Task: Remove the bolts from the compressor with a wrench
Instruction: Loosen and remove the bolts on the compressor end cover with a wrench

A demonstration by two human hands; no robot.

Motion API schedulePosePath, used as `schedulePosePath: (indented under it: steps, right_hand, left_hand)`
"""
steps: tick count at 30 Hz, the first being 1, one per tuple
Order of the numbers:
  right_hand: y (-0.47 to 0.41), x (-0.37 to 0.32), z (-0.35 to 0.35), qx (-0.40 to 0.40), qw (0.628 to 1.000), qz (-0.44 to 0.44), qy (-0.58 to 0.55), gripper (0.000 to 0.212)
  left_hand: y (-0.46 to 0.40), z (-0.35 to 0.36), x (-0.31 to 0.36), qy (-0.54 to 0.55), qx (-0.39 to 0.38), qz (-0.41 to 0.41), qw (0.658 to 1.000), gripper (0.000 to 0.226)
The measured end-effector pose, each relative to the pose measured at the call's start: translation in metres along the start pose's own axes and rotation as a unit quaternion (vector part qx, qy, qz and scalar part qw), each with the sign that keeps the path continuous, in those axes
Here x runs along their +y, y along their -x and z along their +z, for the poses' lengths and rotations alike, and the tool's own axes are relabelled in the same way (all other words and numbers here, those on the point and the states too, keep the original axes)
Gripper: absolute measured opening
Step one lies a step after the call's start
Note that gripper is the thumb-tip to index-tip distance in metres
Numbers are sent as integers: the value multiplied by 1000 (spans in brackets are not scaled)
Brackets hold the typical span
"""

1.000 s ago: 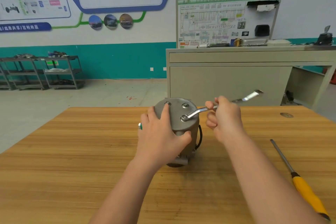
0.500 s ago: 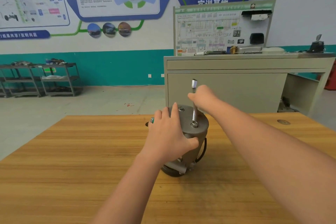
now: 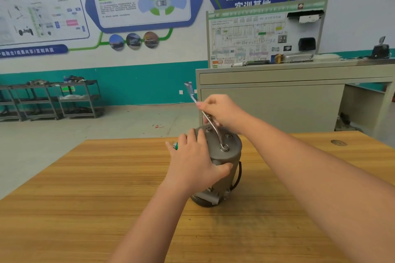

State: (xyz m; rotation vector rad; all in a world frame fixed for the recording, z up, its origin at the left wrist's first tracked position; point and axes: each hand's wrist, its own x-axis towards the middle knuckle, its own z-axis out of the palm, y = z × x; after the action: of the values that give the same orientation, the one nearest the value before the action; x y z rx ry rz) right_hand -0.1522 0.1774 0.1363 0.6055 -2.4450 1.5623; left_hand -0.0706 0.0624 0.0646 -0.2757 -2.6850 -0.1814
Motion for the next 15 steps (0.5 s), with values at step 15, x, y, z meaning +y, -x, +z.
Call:
schedulePosePath:
  steps: [15]
  right_hand:
    - [36, 0, -37, 115, 948, 86, -285, 15]
  left_hand:
    - [2, 2, 21, -45, 44, -51, 997, 100]
